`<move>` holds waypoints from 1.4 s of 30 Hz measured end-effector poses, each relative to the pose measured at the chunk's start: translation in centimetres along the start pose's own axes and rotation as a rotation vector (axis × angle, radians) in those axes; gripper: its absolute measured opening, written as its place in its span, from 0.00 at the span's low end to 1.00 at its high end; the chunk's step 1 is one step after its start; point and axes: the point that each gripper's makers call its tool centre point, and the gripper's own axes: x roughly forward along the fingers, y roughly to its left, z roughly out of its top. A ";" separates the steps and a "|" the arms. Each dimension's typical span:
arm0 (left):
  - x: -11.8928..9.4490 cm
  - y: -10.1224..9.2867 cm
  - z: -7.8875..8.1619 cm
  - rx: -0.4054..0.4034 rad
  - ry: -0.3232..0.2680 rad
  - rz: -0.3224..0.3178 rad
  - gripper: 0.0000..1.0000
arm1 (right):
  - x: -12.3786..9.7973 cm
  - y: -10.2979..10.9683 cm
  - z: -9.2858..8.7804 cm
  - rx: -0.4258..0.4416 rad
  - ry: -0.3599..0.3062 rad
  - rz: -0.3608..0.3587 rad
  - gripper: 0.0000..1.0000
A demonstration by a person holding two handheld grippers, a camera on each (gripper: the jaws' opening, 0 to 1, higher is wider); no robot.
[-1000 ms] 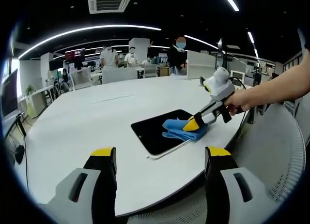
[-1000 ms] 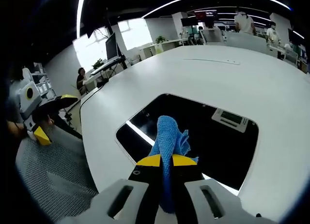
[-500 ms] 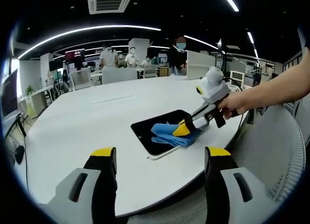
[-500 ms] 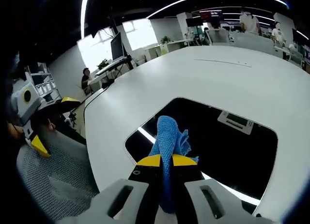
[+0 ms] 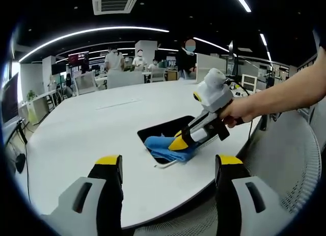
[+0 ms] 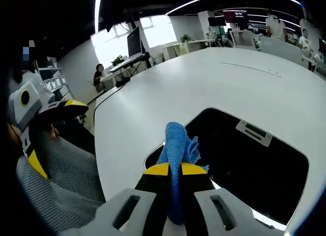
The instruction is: Wipe the mirror surface with the cleaning cloth until all visible marks leave the cleaned area.
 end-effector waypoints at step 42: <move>0.0 0.0 0.0 -0.002 -0.005 -0.002 0.72 | 2.3 0.0 1.6 -0.264 0.056 0.005 0.00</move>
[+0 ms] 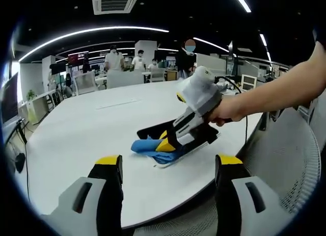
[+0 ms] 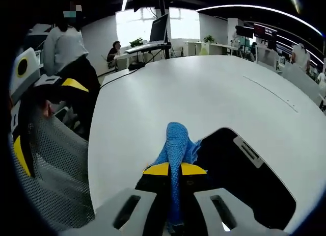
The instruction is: Wipe the mirror surface with the cleaning cloth until all visible marks leave the cleaned area.
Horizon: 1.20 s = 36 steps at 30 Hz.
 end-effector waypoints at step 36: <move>0.0 0.2 0.1 -0.002 -0.010 0.008 0.71 | 2.8 -7.3 2.6 -0.005 0.056 -0.148 0.00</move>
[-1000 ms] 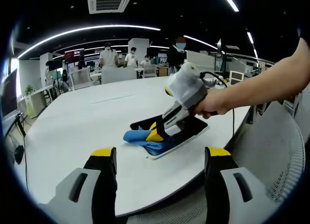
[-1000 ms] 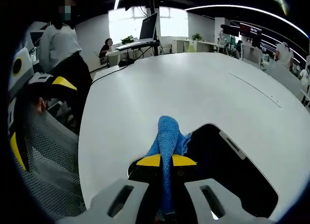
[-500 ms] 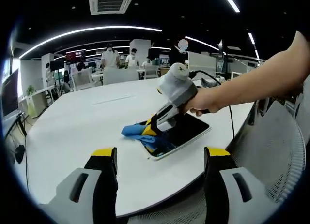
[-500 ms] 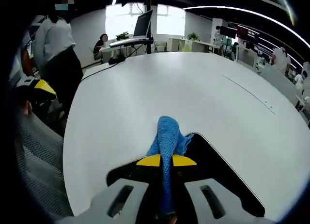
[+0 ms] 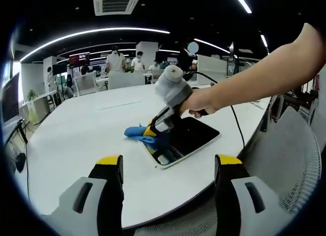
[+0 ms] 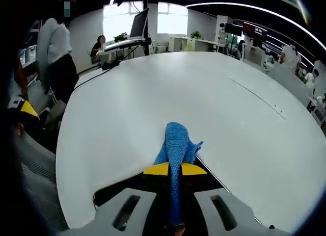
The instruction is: Wipe the mirror surface with the cleaning cloth until all visible marks leave the cleaned area.
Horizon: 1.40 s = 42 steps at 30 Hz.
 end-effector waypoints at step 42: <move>0.1 -0.4 -0.2 -0.006 0.026 -0.019 0.69 | -0.6 -1.4 -0.4 0.059 -0.023 -0.028 0.00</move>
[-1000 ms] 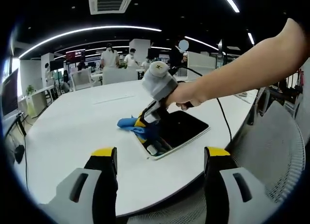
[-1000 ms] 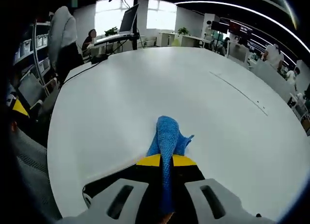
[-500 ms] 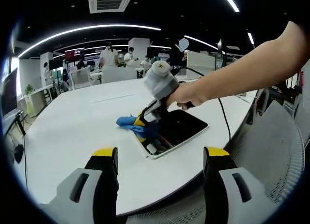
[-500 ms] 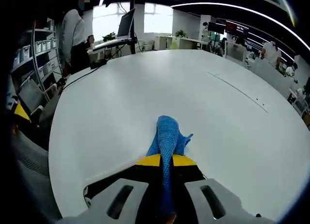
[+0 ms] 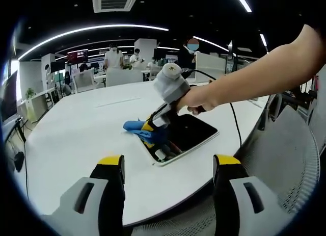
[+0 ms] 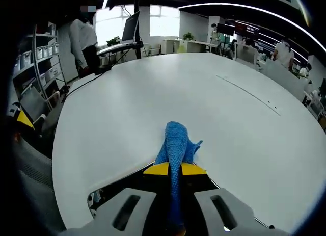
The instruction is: Wipe the mirror surface with the cleaning cloth until all visible marks leave the cleaned area.
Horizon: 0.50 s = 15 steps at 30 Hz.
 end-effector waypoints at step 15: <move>0.0 0.2 0.3 0.004 -0.017 0.012 0.70 | -1.3 -1.6 -1.3 0.009 0.039 -0.002 0.00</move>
